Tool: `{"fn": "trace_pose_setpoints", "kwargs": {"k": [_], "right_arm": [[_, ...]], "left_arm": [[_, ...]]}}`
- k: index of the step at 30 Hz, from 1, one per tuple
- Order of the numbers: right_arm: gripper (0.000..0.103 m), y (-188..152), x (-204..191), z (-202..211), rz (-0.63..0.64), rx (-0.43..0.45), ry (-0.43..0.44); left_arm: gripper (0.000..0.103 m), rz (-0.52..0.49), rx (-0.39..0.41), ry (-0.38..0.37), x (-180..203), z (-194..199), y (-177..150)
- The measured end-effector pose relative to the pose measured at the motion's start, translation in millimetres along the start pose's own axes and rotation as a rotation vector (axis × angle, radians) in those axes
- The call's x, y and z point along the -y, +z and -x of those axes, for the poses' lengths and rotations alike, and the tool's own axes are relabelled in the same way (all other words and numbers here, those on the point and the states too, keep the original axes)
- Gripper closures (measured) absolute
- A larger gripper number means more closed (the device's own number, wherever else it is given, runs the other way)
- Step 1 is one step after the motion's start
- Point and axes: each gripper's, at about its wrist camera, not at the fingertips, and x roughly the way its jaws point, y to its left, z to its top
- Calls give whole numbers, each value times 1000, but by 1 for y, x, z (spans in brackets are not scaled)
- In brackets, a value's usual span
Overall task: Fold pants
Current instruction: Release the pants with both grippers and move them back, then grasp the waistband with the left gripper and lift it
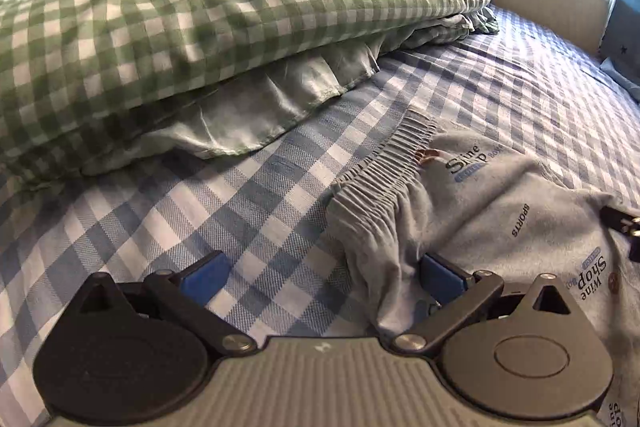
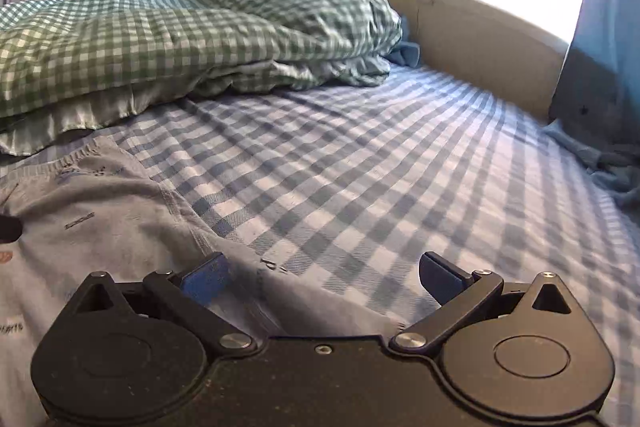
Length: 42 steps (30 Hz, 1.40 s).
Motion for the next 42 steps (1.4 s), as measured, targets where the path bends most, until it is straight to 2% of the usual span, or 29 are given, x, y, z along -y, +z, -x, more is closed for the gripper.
{"fn": "trace_pose_setpoints", "kwargs": {"k": [2, 3, 6, 9, 12, 14, 17, 20, 22, 25, 27, 30, 35, 39, 42], "right_arm": [[1, -2, -5, -22, 12, -49, -40], [1, -4, -1, -20, -6, -28, -37], [1, 3, 7, -13, 23, -35, -125], [1, 11, 20, 18, -47, 13, -139], [1, 5, 16, 56, -88, 32, -173], [1, -14, 6, 85, -120, 23, -273], [1, -53, -10, 128, -165, 1, -473], [1, -85, -27, 150, -151, -30, -547], [1, -97, -36, 151, -148, -50, -552], [1, -113, -49, 133, -141, -113, -497], [1, -118, -53, 132, -183, -72, -529], [1, -121, -52, 134, -216, -62, -528], [1, -123, -43, 136, -282, -56, -490], [1, -115, -36, 138, -296, -64, -470], [1, -97, -29, 144, -276, 33, -467]], "left_arm": [[0, -32, 8, -15, -4, -1, 2], [0, -42, 4, -28, -5, -1, 2], [0, -19, 29, -89, -15, 6, 4], [0, 81, 46, -230, -31, 10, 10], [0, 165, -12, -339, -41, -4, 20], [0, 195, -18, -358, -42, -7, 26], [0, 205, -37, -371, -37, -13, 32], [0, 205, -36, -365, -32, -20, 32], [0, 185, -20, -353, -27, -22, 31], [0, 137, -8, -334, -21, -23, 30], [0, 106, -1, -319, -16, -21, 28], [0, 85, 2, -314, -13, -17, 25], [0, 126, 13, -414, -18, -12, 18], [1, 235, 15, -453, -31, -14, 16], [5, 295, 19, -457, -37, -17, 15]]}}
